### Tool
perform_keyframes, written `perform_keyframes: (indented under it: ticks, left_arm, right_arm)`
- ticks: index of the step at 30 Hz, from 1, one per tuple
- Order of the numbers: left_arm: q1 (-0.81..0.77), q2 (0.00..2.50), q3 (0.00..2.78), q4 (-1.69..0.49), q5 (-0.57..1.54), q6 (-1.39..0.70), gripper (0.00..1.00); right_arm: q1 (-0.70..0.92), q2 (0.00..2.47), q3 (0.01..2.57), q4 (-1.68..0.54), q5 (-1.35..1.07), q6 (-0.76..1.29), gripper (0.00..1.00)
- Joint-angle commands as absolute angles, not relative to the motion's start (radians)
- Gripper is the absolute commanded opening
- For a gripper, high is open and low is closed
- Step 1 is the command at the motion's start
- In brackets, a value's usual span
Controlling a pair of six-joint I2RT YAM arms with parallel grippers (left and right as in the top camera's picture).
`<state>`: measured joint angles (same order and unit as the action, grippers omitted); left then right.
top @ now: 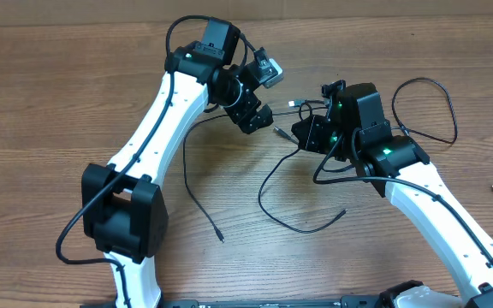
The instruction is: Untangle cables
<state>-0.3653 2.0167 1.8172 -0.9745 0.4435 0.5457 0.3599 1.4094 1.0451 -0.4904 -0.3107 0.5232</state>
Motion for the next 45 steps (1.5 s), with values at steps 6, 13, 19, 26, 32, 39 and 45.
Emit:
perform_keyframes:
  ticks: [6, 13, 19, 26, 32, 39, 45]
  left_arm:
    - [-0.375, 2.145, 1.802, -0.939, 0.446, 0.535, 0.86]
    - [-0.362, 2.184, 1.803, -0.931, 0.432, 0.486, 0.07]
    - [-0.322, 2.185, 1.802, -0.965, 0.204, 0.226, 0.04]
    - [-0.291, 2.186, 1.792, -1.036, 0.001, -0.051, 0.04]
    - [-0.253, 2.186, 1.701, -1.028, -0.102, -0.22, 0.04]
    - [-0.149, 2.186, 1.481, -0.91, -0.103, -0.306, 0.04]
    - [-0.087, 2.186, 1.367, -0.805, 0.054, -0.333, 0.04]
  right_arm:
    - [0.358, 1.411, 1.049, -0.485, -0.316, 0.523, 0.04]
    - [0.358, 1.411, 1.049, -0.485, -0.315, 0.523, 0.04]
    - [0.358, 1.411, 1.049, -0.485, -0.308, 0.523, 0.04]
    - [0.358, 1.411, 1.049, -0.51, -0.307, 0.523, 0.04]
    - [0.358, 1.411, 1.049, -0.549, -0.26, 0.523, 0.04]
    - [0.358, 1.411, 1.048, -0.577, -0.21, 0.524, 0.04]
    - [0.358, 1.411, 1.048, -0.579, -0.21, 0.524, 0.04]
